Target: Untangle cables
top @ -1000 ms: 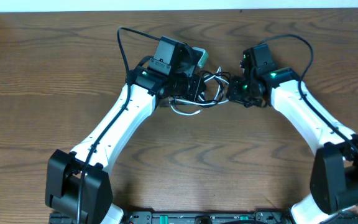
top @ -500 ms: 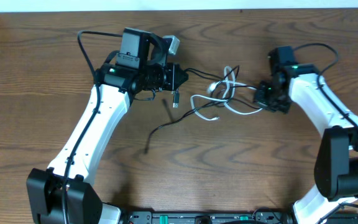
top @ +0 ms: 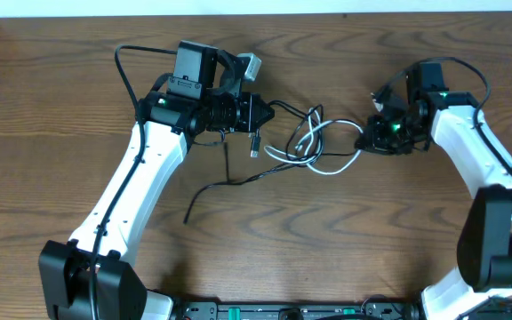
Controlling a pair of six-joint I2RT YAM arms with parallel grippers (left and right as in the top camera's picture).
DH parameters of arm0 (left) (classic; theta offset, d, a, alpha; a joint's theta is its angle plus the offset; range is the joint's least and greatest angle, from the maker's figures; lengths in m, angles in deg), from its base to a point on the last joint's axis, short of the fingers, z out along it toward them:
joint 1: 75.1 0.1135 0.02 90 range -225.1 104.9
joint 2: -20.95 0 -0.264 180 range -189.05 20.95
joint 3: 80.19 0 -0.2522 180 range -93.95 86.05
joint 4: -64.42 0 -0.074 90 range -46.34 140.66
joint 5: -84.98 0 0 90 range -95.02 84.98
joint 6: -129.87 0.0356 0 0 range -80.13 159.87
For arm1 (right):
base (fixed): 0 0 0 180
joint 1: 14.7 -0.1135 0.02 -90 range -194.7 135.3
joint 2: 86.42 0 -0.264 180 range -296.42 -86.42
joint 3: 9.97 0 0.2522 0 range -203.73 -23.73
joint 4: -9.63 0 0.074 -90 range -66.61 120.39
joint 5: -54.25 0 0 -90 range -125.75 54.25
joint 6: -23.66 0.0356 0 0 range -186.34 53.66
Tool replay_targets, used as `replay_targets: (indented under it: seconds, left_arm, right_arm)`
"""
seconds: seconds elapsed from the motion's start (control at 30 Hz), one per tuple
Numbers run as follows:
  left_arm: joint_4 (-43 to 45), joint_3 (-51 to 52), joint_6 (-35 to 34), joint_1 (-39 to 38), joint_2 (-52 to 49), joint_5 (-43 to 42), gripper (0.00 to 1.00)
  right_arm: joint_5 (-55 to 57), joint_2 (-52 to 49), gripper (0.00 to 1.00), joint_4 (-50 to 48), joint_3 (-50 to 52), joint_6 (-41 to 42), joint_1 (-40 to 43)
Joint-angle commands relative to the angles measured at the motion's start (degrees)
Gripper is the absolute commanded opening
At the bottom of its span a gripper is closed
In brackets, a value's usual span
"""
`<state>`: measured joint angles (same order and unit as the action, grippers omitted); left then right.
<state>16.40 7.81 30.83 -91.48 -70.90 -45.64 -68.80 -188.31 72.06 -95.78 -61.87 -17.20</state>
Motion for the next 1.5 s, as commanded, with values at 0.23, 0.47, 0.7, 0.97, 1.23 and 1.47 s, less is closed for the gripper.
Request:
replay_targets:
  seconds: [0.23,0.47,0.7,0.97,1.23,1.47]
  left_arm:
    - [0.04,1.05,0.33,-1.29,-1.29,-0.11,0.79]
    - [2.08,1.05,0.35,-6.36,-1.62,0.61,0.79]
    - [2.75,1.05,-1.29,-11.82,-4.98,6.25,0.78]
    - [2.23,1.05,-3.48,-17.33,-12.41,16.28,0.72]
    - [1.66,1.05,-4.44,-19.45,-16.87,29.18,0.64]
    - [0.90,1.01,-4.35,-19.56,-17.00,30.21,0.07]
  right_arm:
    - [-17.81,21.79,0.01,-1.53,0.15,-8.94,-0.22]
    - [-8.46,25.31,0.01,-1.05,0.15,0.83,-0.22]
    - [15.10,25.27,0.19,3.48,0.15,14.43,0.55]
    - [16.79,25.27,0.37,5.16,0.15,14.32,2.21]
    - [17.05,24.92,0.44,4.96,0.17,14.36,1.86]
    - [16.61,23.47,0.44,5.07,0.17,14.38,1.66]
